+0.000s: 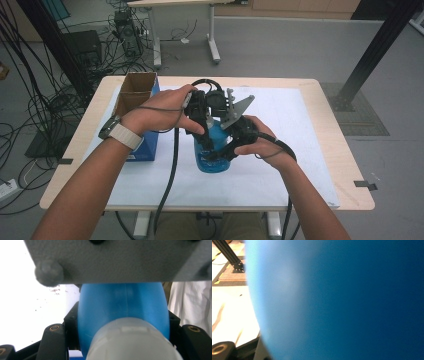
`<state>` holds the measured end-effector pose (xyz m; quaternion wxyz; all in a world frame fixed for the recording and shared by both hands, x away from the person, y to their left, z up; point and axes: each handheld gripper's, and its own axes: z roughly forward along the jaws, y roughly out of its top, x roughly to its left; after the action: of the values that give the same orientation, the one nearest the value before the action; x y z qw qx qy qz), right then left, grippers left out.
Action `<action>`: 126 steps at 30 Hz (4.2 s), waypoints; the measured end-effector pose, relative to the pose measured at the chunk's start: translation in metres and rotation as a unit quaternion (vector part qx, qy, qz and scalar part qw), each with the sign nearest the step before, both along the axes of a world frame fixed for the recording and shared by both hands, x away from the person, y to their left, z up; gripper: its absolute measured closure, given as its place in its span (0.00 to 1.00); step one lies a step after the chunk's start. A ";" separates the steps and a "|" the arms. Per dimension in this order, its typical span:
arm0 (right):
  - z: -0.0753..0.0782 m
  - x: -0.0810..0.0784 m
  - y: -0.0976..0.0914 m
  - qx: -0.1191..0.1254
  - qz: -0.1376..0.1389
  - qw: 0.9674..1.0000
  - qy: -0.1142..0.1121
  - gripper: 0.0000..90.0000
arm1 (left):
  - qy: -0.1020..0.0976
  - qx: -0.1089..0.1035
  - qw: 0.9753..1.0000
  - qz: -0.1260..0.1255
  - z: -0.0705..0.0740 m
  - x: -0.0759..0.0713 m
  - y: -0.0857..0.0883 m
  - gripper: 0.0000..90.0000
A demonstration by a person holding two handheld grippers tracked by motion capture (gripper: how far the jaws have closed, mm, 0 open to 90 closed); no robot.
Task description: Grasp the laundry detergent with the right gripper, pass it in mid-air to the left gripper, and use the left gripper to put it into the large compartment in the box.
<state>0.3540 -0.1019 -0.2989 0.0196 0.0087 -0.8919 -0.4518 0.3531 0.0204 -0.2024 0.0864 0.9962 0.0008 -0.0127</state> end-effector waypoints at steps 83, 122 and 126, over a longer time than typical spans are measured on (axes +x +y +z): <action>0.025 0.010 -0.138 -0.299 -0.136 0.944 0.009 0.09 | -0.028 0.065 0.946 0.316 0.050 0.023 0.022 0.42; 0.039 0.028 -0.143 -0.309 -0.137 0.941 0.000 0.10 | -0.023 0.067 0.827 0.557 0.116 0.053 0.080 0.42; 0.040 0.030 -0.144 -0.312 -0.135 0.940 0.003 0.10 | -0.025 0.064 0.815 0.575 0.121 0.056 0.089 0.42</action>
<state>0.3841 -0.2463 -0.2589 -0.0375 -0.1198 -0.9808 -0.1494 0.4093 0.1093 -0.0810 0.0138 0.8174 0.5723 0.0644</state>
